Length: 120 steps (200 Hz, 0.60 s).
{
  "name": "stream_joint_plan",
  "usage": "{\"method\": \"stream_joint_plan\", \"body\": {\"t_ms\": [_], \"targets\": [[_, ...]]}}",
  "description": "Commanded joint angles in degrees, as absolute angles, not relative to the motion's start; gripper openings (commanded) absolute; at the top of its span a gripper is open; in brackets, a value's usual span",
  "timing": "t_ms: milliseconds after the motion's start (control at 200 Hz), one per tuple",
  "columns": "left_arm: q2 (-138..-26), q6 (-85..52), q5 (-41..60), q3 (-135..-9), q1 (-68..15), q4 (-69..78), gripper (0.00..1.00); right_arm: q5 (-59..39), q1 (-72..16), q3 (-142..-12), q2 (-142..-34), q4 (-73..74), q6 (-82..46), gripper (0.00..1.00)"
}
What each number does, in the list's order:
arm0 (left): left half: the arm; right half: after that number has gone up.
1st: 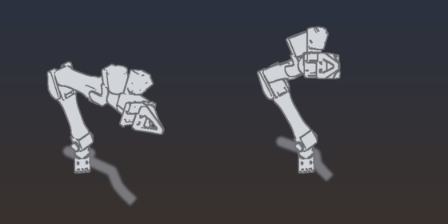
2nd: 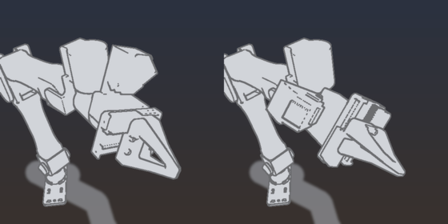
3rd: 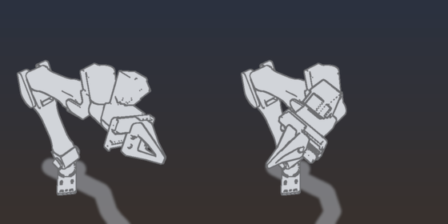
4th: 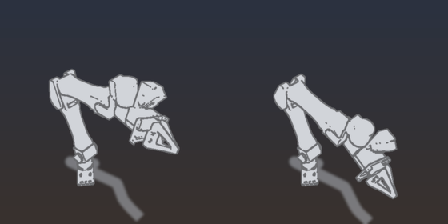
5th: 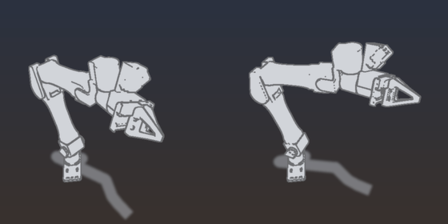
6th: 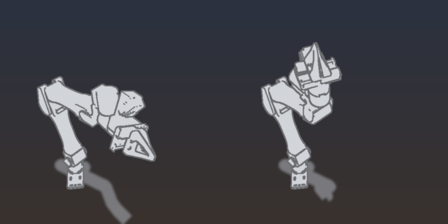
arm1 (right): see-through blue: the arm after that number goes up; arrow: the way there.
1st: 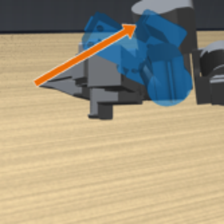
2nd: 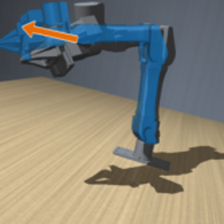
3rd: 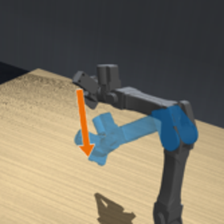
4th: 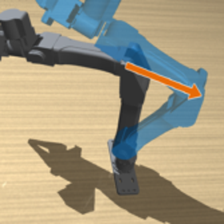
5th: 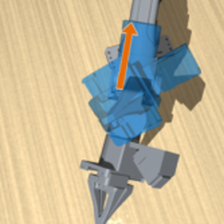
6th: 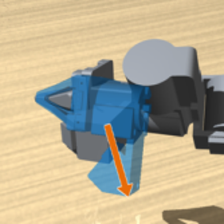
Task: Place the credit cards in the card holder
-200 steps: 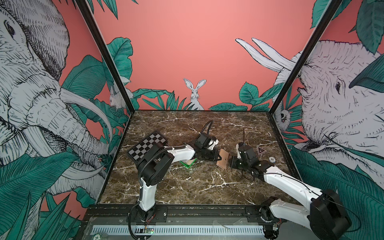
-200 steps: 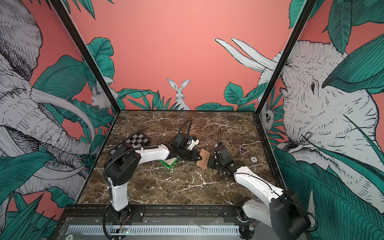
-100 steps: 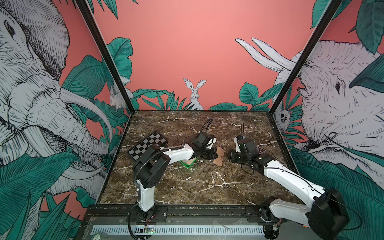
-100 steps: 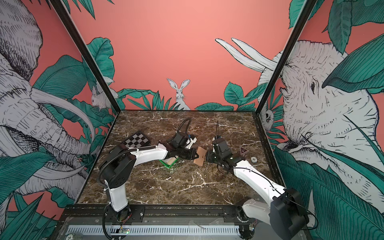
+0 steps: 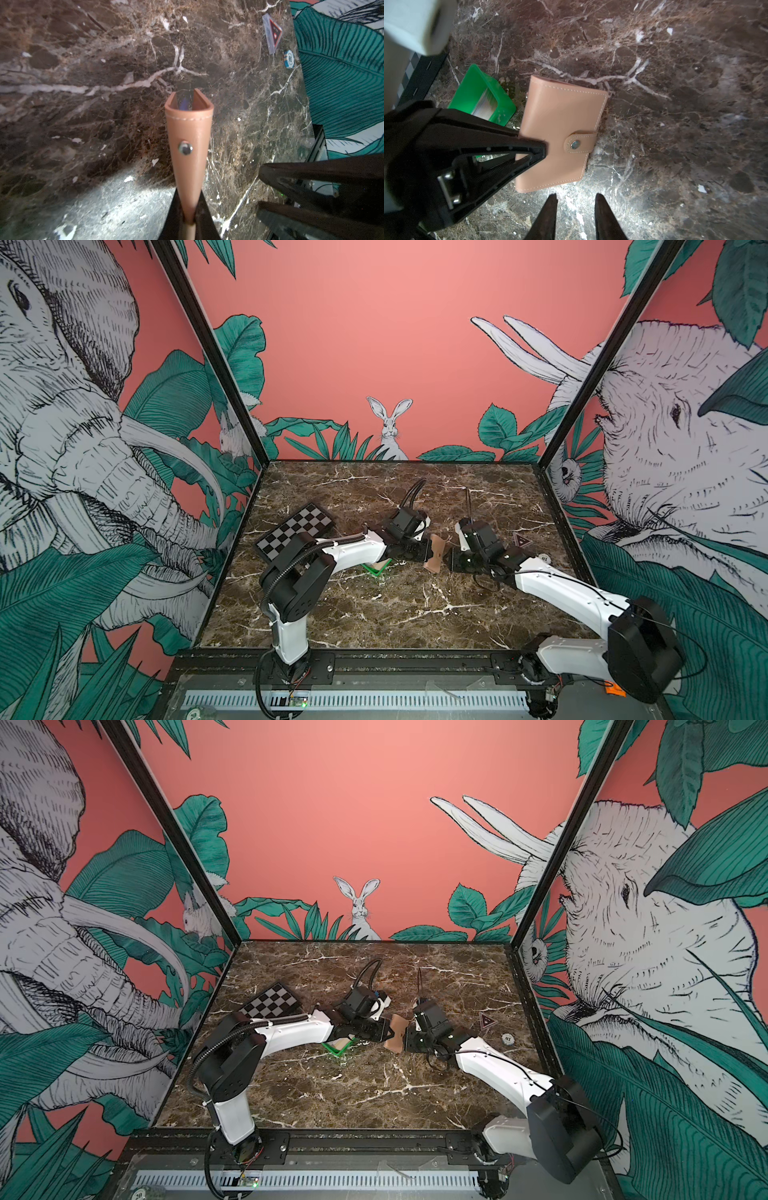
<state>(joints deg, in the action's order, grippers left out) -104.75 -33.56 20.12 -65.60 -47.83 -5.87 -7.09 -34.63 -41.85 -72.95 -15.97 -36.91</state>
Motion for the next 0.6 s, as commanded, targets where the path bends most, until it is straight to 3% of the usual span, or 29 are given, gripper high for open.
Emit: {"method": "stream_joint_plan", "body": {"t_ms": [0,595], "targets": [[-101.6,-34.1,19.5,-64.7,-48.2,-4.6,0.08,-6.8,-35.1,-41.8,-74.9,-13.5,-37.2,0.3],[-100.4,-35.9,21.1,-62.1,-49.1,-1.4,0.08,-7.8,-35.3,-42.0,-78.9,-9.7,-39.0,0.31]]}}
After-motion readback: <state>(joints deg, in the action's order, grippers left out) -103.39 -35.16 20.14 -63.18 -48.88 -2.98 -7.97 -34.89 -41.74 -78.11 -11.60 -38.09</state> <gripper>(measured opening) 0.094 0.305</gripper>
